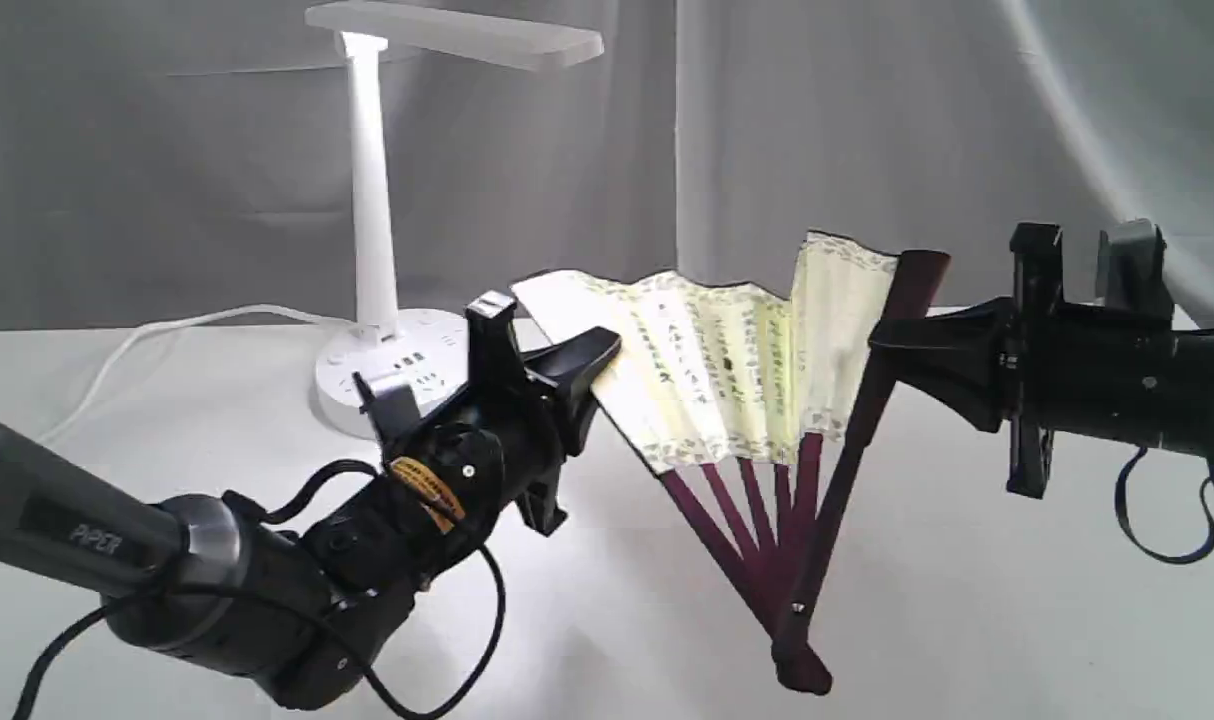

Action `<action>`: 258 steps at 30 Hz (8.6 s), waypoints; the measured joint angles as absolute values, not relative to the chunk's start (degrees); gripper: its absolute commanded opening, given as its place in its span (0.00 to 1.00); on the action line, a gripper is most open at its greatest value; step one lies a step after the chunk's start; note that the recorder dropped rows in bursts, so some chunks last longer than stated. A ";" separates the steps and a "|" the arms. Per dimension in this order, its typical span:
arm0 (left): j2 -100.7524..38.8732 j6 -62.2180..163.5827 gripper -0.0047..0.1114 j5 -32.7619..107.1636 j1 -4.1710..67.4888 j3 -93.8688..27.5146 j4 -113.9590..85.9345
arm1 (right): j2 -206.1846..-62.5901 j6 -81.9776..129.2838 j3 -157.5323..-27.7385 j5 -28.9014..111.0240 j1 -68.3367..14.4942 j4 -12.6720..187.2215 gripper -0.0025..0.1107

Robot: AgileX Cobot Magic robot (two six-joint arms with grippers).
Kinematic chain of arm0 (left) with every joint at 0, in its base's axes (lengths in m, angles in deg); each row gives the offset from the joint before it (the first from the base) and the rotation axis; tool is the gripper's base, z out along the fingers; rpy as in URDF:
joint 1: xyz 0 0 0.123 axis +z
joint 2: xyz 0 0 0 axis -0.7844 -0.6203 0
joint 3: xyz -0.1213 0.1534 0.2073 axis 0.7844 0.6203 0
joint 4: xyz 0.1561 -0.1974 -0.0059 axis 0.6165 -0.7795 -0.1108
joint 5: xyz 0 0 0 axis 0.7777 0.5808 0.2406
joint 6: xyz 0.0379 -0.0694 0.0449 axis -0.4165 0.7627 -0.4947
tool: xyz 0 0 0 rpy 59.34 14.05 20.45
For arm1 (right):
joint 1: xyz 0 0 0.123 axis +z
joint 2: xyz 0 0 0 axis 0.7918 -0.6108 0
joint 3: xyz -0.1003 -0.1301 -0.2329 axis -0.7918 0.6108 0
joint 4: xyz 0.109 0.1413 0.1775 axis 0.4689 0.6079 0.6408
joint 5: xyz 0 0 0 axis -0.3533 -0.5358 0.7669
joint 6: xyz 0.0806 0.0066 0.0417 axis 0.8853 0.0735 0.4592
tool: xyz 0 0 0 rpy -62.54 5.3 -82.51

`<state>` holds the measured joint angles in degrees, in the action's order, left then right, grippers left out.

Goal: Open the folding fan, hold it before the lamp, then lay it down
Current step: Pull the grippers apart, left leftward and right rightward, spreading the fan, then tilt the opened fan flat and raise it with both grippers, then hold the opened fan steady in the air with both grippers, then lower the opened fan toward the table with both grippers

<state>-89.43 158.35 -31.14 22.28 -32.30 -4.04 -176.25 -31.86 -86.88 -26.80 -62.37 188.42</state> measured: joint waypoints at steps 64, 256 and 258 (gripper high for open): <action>-74.32 135.75 0.04 -29.13 7.37 -12.51 -57.97 | -176.02 -32.00 -70.38 -32.32 -84.45 186.33 0.02; -52.24 125.30 0.04 -8.73 26.89 2.04 -47.35 | -157.42 -15.66 -72.26 -9.03 -58.61 185.36 0.02; -53.97 126.71 0.04 -8.98 26.89 1.68 -46.20 | -157.42 -15.66 -72.26 -7.42 -58.61 185.13 0.02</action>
<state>-53.97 126.71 -8.98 26.89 1.68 -46.20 -157.42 -15.66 -72.26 -7.42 -58.61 185.13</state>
